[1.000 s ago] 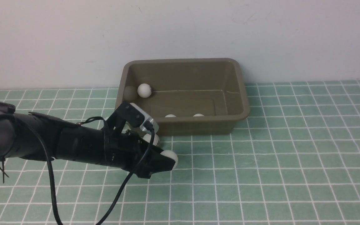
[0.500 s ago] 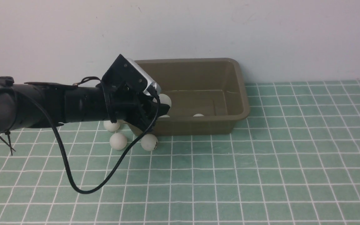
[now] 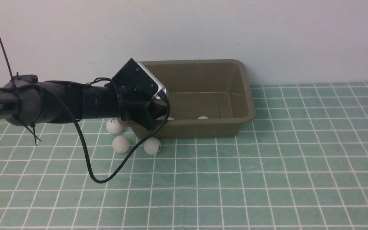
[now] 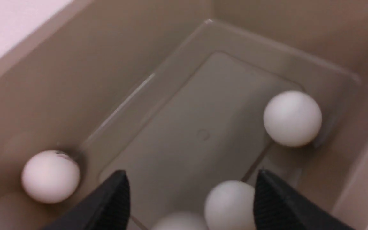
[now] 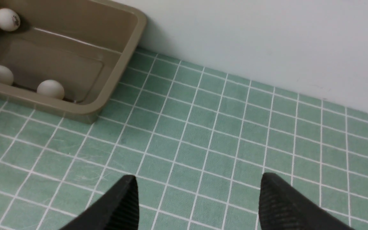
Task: Put the table tennis balls in the box on the green coffee tablecloth.
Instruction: 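Drop the ball into the bin, then reach for and grasp a ping pong ball on the table beside the basket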
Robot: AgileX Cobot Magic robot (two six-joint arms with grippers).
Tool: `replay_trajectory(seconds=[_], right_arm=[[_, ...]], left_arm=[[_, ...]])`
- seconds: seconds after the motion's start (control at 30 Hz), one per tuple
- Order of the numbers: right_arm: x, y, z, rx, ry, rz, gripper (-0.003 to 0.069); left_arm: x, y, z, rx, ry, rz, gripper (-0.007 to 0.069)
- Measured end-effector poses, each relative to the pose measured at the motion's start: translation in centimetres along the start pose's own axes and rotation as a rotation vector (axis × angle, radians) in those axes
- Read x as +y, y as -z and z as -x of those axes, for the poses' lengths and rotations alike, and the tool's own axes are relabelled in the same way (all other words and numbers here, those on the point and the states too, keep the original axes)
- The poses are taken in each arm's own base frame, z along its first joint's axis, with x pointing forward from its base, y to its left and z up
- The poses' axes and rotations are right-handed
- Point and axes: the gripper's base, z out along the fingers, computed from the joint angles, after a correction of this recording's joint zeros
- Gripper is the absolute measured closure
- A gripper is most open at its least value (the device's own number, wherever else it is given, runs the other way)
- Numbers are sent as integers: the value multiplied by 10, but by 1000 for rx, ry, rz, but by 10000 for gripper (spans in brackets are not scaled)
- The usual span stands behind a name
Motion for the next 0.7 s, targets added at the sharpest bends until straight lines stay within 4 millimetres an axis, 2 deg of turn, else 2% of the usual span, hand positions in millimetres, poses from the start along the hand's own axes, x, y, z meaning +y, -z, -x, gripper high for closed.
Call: replay_trajectory(seconds=[0.1,0.3,0.53,0.7], right_arm=[[0,0,0,0,1,0,198],[0,0,0,0,3,0,198],[0,0,0,0,3,0,198],[0,0,0,0,3,0,198]], left_arm=[[2,17,21,-52,45,26,135],[1,60,63,-167,126,65,134],[-9,88,74,-158,177,48,134],[-23,113,80,-78,225,-20,136]])
